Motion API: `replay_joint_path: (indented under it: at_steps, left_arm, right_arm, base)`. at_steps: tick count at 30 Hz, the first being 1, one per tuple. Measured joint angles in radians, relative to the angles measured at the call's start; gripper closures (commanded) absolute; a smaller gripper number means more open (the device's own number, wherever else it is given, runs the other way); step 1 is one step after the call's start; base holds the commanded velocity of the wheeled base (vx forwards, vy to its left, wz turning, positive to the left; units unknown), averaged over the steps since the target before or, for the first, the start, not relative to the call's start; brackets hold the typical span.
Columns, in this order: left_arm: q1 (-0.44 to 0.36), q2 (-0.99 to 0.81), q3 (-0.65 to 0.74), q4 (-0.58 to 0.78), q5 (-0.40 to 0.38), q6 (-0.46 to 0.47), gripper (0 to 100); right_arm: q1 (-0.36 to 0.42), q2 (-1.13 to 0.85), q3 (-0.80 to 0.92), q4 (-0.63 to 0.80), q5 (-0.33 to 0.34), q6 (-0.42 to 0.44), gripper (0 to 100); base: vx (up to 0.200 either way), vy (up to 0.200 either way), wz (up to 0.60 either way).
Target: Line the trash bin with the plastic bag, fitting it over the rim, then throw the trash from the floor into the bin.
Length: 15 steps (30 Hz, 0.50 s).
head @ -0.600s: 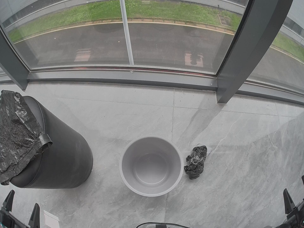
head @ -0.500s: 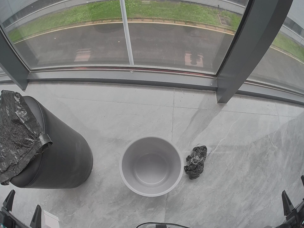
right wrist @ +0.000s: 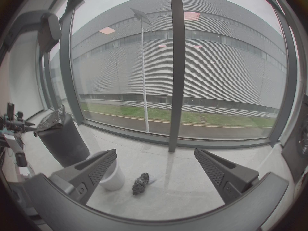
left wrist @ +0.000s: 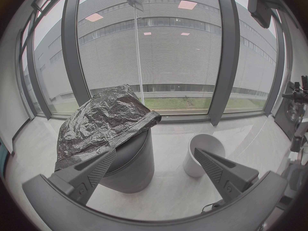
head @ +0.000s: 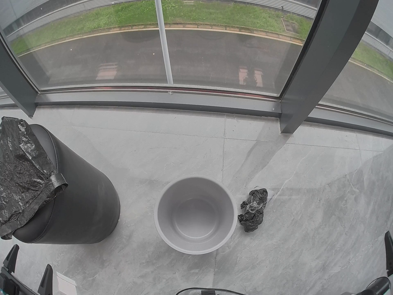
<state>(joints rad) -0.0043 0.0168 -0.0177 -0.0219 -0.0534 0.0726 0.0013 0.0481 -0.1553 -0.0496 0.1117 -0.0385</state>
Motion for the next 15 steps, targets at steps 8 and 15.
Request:
replay_joint_path:
  at_steps: [8,15]
  left_arm:
    - [-0.014,0.032,-0.15,0.043,-0.062,-0.183,0]
    - [-0.051,0.155,-0.383,0.094,-0.141,-0.099,0]
  right_arm:
    - [0.0,0.085,-0.072,-0.032,0.077,0.109,0]
    - [0.021,0.23,-0.099,-0.154,0.123,0.151,0]
  base:
    - [0.0,0.0,0.0]
    - [0.0,0.0,0.0]
